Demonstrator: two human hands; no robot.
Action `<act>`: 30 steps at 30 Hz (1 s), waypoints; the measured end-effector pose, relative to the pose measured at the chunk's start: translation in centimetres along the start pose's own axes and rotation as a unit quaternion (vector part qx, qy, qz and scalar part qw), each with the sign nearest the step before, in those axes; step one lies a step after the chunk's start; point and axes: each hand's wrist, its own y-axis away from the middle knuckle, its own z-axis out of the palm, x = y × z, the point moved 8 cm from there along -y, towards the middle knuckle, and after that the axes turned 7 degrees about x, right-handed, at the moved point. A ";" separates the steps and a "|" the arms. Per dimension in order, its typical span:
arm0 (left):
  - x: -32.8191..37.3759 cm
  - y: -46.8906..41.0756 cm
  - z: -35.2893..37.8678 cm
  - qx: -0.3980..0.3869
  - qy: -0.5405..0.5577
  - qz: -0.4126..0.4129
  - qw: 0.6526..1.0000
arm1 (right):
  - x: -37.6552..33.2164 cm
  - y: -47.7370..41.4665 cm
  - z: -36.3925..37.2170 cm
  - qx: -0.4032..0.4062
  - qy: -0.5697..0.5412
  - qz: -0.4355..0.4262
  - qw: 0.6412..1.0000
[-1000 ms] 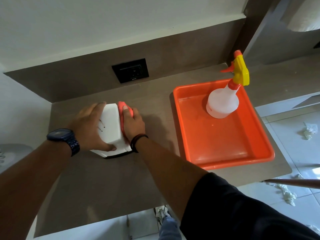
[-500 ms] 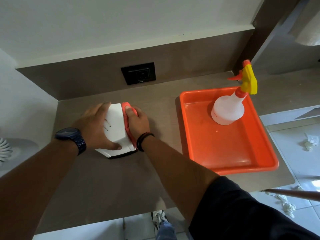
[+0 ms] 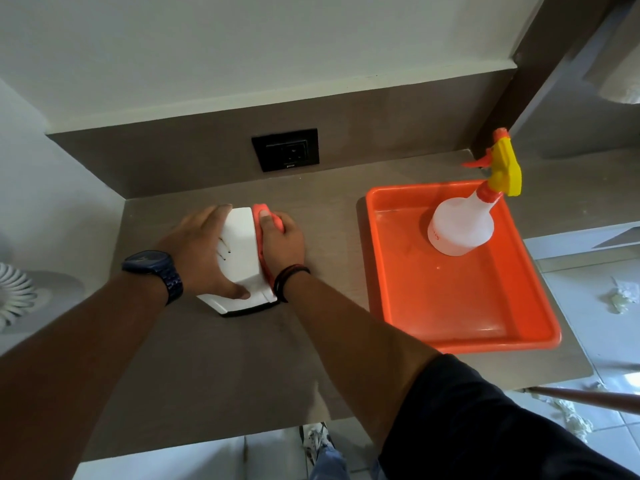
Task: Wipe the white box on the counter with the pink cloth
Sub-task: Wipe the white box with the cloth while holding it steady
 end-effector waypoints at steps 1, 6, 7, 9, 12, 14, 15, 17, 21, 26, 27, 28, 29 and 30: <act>0.0 0.0 0.0 0.000 0.002 -0.001 1.000 | -0.3 -0.2 0.2 -0.007 0.001 -0.003 1.000; 0.2 0.0 0.0 -0.006 -0.002 0.001 1.000 | 1.0 0.0 -0.2 -0.008 0.015 0.050 0.999; 0.3 0.0 -0.1 -0.006 -0.006 0.002 1.000 | 1.6 0.4 -0.6 0.000 0.016 0.067 0.998; 0.4 0.1 -0.2 -0.006 -0.010 0.004 1.000 | 2.6 1.1 -1.5 0.023 0.022 0.085 0.996; 0.6 0.2 -0.4 -0.008 -0.022 0.008 1.000 | 2.7 2.1 -2.0 0.030 0.024 0.080 0.996; 0.6 0.2 -0.4 -0.007 -0.032 0.008 0.999 | 1.3 2.2 -1.7 0.025 0.003 0.053 0.998; 0.6 0.2 -0.4 -0.005 -0.033 0.007 0.999 | 0.4 2.0 -1.4 0.021 0.001 0.032 0.999; 0.5 0.1 -0.5 -0.001 -0.028 0.004 1.000 | -1.4 1.5 -0.9 0.011 0.007 -0.009 1.000; 0.5 0.0 -0.4 -0.002 -0.030 0.001 1.000 | -2.3 0.4 -0.4 -0.015 0.013 -0.004 1.000; 0.5 0.0 -0.2 -0.002 -0.036 0.005 0.999 | -0.4 0.5 -1.2 -0.009 0.058 0.033 0.998; 0.5 0.0 -0.2 -0.001 -0.035 0.006 0.999 | -0.2 0.7 -1.4 -0.008 0.067 0.039 0.997; 0.6 0.0 -0.3 0.000 -0.034 0.006 0.999 | 0.0 0.8 -1.5 -0.010 0.076 0.044 0.996; 0.6 0.0 -0.3 0.000 -0.033 0.007 0.999 | 0.2 0.9 -1.7 -0.014 0.085 0.049 0.995; 0.7 0.0 -0.4 -0.001 -0.031 0.008 0.999 | 0.4 1.1 -1.8 -0.018 0.089 0.057 0.994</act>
